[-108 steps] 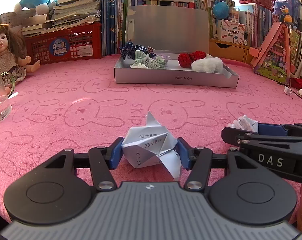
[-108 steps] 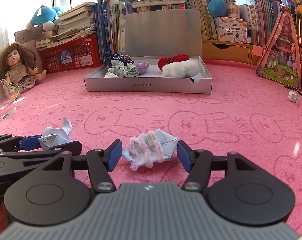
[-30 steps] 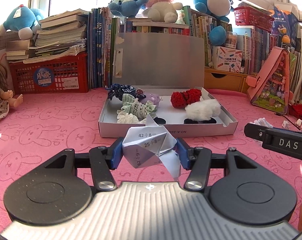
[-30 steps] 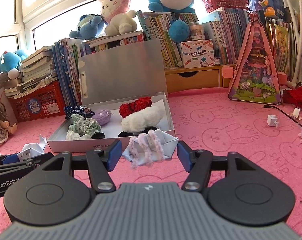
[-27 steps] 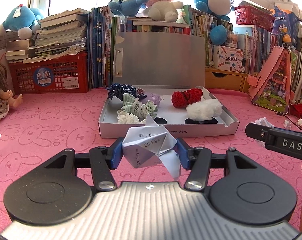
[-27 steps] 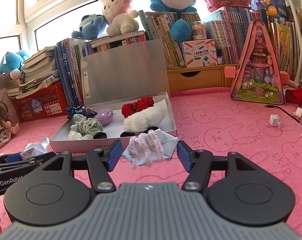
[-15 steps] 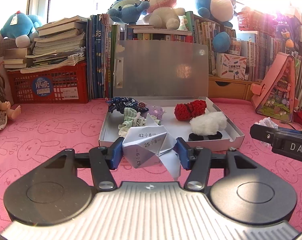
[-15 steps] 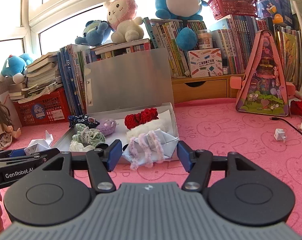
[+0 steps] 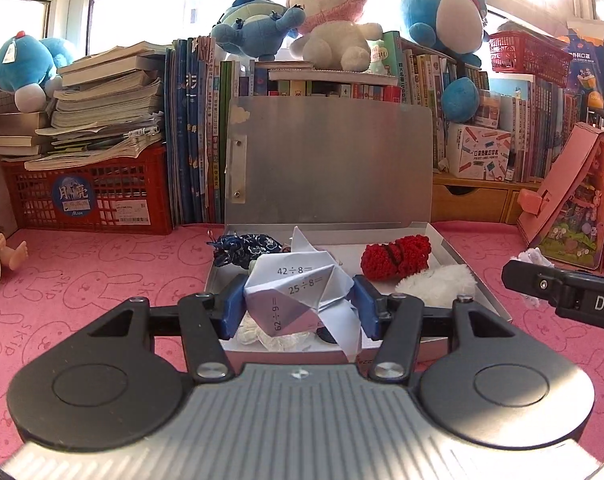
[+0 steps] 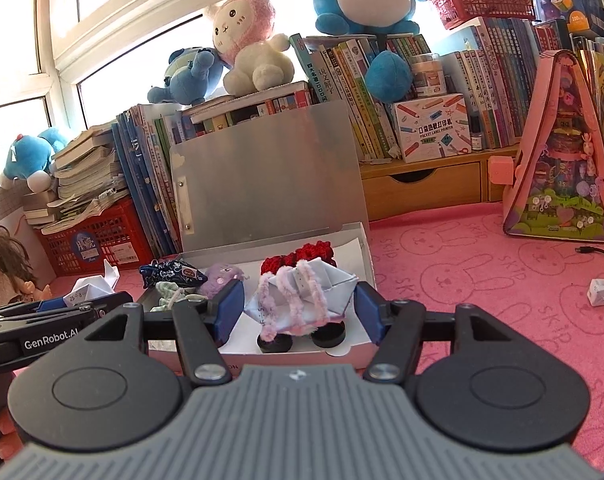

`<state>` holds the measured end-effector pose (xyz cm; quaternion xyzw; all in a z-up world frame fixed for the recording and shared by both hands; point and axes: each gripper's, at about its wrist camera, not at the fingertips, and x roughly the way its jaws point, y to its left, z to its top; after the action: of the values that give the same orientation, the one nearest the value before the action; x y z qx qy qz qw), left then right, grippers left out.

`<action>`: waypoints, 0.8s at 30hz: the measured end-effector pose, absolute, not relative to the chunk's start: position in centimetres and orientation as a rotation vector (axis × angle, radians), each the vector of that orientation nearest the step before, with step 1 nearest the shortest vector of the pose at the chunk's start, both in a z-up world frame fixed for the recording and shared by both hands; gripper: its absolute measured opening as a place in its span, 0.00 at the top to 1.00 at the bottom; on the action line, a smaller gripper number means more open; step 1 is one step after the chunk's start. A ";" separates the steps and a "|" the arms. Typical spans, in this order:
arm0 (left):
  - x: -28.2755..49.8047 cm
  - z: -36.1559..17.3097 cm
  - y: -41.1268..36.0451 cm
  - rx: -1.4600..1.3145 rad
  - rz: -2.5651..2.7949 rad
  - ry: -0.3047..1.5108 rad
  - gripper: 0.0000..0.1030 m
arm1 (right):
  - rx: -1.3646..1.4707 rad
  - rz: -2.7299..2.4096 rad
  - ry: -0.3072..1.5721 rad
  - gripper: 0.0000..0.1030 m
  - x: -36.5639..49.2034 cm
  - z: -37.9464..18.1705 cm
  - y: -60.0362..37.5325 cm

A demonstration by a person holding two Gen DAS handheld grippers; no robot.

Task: Organize objects
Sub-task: 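Lift the origami and tissue with both grippers and carry them over the box, then lower both held items into the box and open both grippers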

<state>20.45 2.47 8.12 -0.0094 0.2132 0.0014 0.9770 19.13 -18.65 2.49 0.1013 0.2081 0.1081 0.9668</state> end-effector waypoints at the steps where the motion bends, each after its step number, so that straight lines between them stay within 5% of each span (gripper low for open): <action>1: 20.9 8.2 2.5 -0.013 0.003 0.428 0.40 | 0.206 0.222 0.426 0.37 19.6 2.6 -18.6; 24: 30.4 8.8 4.7 -0.087 -0.085 0.443 0.40 | 0.314 0.284 0.566 0.36 28.3 3.6 -19.7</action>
<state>30.42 4.69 8.77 -0.0432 0.2196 -0.0419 0.9737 28.35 -19.69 3.63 0.1539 0.2771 0.1391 0.9382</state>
